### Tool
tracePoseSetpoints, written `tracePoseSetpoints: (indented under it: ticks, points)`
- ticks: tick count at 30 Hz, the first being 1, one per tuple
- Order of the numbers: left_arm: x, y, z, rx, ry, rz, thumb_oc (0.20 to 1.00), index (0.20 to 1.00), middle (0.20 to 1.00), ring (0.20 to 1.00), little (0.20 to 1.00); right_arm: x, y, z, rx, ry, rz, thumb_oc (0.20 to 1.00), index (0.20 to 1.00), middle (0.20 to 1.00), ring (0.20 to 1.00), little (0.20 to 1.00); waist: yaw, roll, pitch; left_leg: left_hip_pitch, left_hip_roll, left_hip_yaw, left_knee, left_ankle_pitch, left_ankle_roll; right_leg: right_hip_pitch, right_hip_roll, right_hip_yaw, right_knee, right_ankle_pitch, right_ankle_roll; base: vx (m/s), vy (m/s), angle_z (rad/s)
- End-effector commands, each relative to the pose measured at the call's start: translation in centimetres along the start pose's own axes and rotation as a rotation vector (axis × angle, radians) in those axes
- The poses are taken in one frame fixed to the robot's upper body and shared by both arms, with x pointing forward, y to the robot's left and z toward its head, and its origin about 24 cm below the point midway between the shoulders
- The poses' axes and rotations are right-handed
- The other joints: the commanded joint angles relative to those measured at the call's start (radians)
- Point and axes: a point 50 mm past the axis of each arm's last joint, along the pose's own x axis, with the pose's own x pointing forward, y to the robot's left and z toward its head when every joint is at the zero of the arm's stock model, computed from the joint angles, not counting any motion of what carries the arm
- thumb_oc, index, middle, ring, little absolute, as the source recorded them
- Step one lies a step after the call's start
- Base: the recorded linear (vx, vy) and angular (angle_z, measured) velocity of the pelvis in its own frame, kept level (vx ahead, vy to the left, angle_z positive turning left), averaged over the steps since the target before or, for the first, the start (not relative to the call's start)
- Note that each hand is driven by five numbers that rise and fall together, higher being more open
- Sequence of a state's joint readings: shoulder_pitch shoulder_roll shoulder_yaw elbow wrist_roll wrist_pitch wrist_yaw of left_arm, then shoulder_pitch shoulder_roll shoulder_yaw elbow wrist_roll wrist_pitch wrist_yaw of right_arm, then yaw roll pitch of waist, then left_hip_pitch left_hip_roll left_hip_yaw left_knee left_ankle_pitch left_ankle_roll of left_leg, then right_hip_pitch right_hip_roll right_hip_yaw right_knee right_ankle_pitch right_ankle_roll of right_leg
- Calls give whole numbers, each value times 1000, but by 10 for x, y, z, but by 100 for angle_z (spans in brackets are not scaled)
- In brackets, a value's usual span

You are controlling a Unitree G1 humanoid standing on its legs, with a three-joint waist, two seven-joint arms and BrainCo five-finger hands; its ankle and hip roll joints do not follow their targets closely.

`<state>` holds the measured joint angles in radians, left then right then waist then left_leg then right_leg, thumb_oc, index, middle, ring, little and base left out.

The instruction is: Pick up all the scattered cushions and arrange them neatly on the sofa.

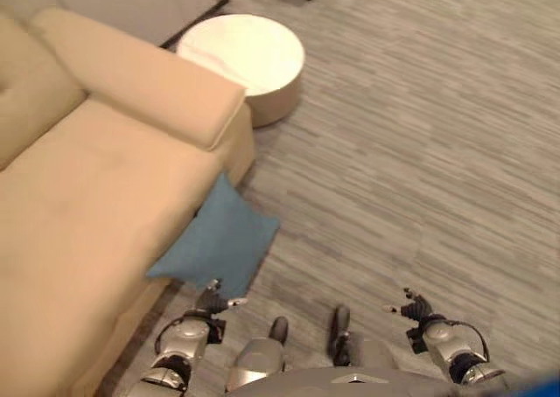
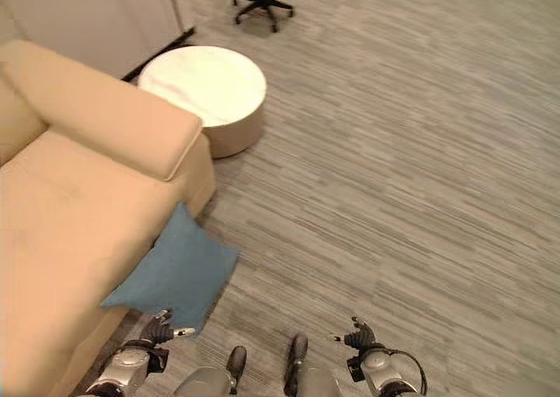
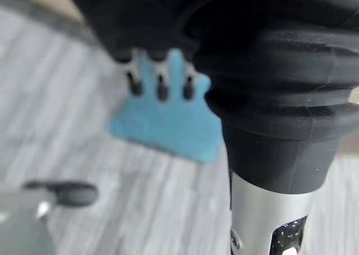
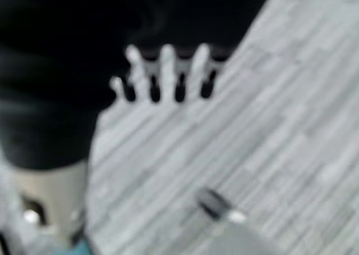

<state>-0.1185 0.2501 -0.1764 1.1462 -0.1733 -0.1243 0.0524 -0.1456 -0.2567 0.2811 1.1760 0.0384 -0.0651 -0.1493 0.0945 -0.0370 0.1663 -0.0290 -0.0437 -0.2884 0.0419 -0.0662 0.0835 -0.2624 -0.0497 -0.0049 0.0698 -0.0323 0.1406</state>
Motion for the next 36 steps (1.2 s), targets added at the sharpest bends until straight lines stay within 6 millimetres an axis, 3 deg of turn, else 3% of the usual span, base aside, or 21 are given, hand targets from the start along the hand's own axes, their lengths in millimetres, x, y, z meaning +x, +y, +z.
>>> tracePoseSetpoints:
  ticks: [1, 2, 4, 7, 8, 9, 12, 13, 15, 16, 19, 21, 23, 24, 27, 28, 30, 31, 34, 36]
  points:
    - [0, 4, 3, 49, -26, 19, 1000, 1000, 1000, 1000, 1000, 2, -22, 4, 28, -29, -67, 1000, 1000, 1000, 1000, 1000, 16, -46, -24, -20, -88, -11, 71, -46, -73, 97, -51, -112, 10, 48, 31, 337, -228, 194]
    - [-1, 1, -3, 48, -7, 11, 1000, 1000, 1000, 1000, 1000, 1, -23, 0, 22, -23, -65, 1000, 1000, 1000, 1000, 1000, 18, -46, -30, -19, -86, -49, 92, -48, -100, 124, -41, -142, 6, 31, 20, 256, -177, 186]
    - [-2, 2, -7, 41, 5, 12, 1000, 1000, 1000, 1000, 1000, 1, -23, 0, 18, -25, -61, 1000, 1000, 1000, 1000, 1000, 24, -48, -31, -22, -82, -50, 104, -42, -116, 146, -40, -180, -10, 28, 16, 180, -158, 162]
    - [-2, 3, -7, 24, 5, 15, 1000, 1000, 1000, 1000, 1000, 1, -28, 4, 15, -46, -70, 1000, 1000, 1000, 1000, 1000, 29, -63, -18, -93, -69, 12, 186, -17, -145, 197, -48, -247, -58, 26, 3, 93, -179, 102]
    - [-2, 2, -6, 10, -1, 14, 1000, 1000, 1000, 1000, 1000, 1, -31, 5, 16, -52, -77, 1000, 1000, 1000, 1000, 1000, 31, -72, -7, -155, -35, 149, 249, -36, -146, 236, -52, -295, -95, 20, -9, 20, -135, 119]
    - [-2, 2, -6, 10, -1, 14, 1000, 1000, 1000, 1000, 1000, 1, -31, 5, 16, -52, -77, 1000, 1000, 1000, 1000, 1000, 28, -73, -10, -158, -37, 147, 247, -33, -146, 232, -54, -297, -95, 21, -8, 35, -148, 117]
    - [-2, 1, -5, 16, -9, 10, 1000, 1000, 1000, 1000, 1000, 0, -33, -2, 23, -31, -85, 1000, 1000, 1000, 1000, 1000, 3, -75, -20, -173, 49, 403, 171, -26, -125, 274, -48, -390, -144, 11, -7, 85, -97, 91]
    - [-2, 1, -4, 24, -14, 6, 1000, 1000, 1000, 1000, 1000, 0, -34, -4, 24, -25, -90, 1000, 1000, 1000, 1000, 1000, -4, -71, -26, -176, 60, 460, 152, -29, -130, 292, -37, -406, -152, -4, -1, 156, -59, 165]
    - [-2, 2, -1, 24, -24, 9, 1000, 1000, 1000, 1000, 1000, 0, -35, -1, 32, -34, -96, 1000, 1000, 1000, 1000, 1000, -16, -72, -35, -207, 86, 577, 123, 19, -141, 302, -35, -458, -154, -16, 1, 145, -36, 123]
    - [-2, 3, -1, 26, -24, 12, 1000, 1000, 1000, 1000, 1000, 0, -34, 0, 28, -33, -97, 1000, 1000, 1000, 1000, 1000, -12, -75, -33, -231, 95, 593, 133, 29, -143, 308, -34, -469, -153, -20, -1, 120, -6, 43]
    - [-5, 14, -14, 14, 24, 37, 1000, 1000, 1000, 1000, 1000, 1, -25, 1, 12, -30, -66, 1000, 1000, 1000, 1000, 1000, 7, -86, -43, -175, 72, 541, 59, 26, -131, 316, -23, -490, -106, -38, 2, 148, 23, 11]
    - [-5, 14, -14, 14, 24, 37, 1000, 1000, 1000, 1000, 1000, 1, -24, 1, 12, -30, -65, 1000, 1000, 1000, 1000, 1000, 7, -87, -44, -174, 71, 541, 58, 27, -131, 315, -24, -490, -105, -39, 2, 102, 49, -4]
    - [-7, 23, -20, 14, 40, 57, 1000, 1000, 1000, 1000, 1000, 1, -17, 5, -8, -41, -39, 1000, 1000, 1000, 1000, 1000, 28, -101, -52, -137, 61, 538, 39, 6, -109, 305, -37, -487, -8, -57, 12, 186, 129, 16]
    - [-7, 29, -19, 16, 40, 70, 1000, 1000, 1000, 1000, 1000, 2, -14, 12, -9, -58, -30, 1000, 1000, 1000, 1000, 1000, 33, -101, -47, -105, 65, 524, 24, -6, -97, 257, -63, -483, 121, -48, 44, 114, 102, -3]
    - [-8, 32, -20, 19, 40, 77, 1000, 1000, 1000, 1000, 1000, 3, -12, 13, -12, -64, -24, 1000, 1000, 1000, 1000, 1000, 32, -101, -41, -93, 61, 516, 22, -11, -88, 234, -78, -471, 188, -33, 63, 78, 73, 8]
    - [-7, 35, -13, 27, 15, 85, 1000, 1000, 1000, 1000, 1000, 4, -12, 22, -7, -93, -17, 1000, 1000, 1000, 1000, 1000, 12, -83, -26, -80, 61, 470, 13, 8, -73, 152, -52, -374, 276, -4, 75, 106, 35, 32]
    - [-5, 31, -8, 13, -7, 78, 1000, 1000, 1000, 1000, 1000, 4, -17, 23, -1, -102, -30, 1000, 1000, 1000, 1000, 1000, -4, -68, -23, -62, 47, 406, -4, 15, -79, 150, -32, -285, 161, -47, 29, 174, -14, 58]
    - [-5, 31, -8, 13, -7, 78, 1000, 1000, 1000, 1000, 1000, 4, -17, 24, -1, -102, -31, 1000, 1000, 1000, 1000, 1000, -4, -68, -26, -66, 48, 406, -4, 17, -80, 148, -31, -286, 158, -45, 28, 145, -44, 95]
    - [-4, 28, -5, 18, -18, 76, 1000, 1000, 1000, 1000, 1000, 3, -24, 23, 4, -108, -49, 1000, 1000, 1000, 1000, 1000, -35, -58, -25, -53, 33, 333, -16, 19, -84, 120, -29, -140, 68, -16, 21, 109, -47, 75]
    - [-4, 28, -5, 23, -13, 78, 1000, 1000, 1000, 1000, 1000, 3, -26, 21, 19, -103, -54, 1000, 1000, 1000, 1000, 1000, -38, -67, -29, -54, 23, 308, -21, 21, -90, 141, -37, -141, 19, 5, 21, 86, -101, 93]
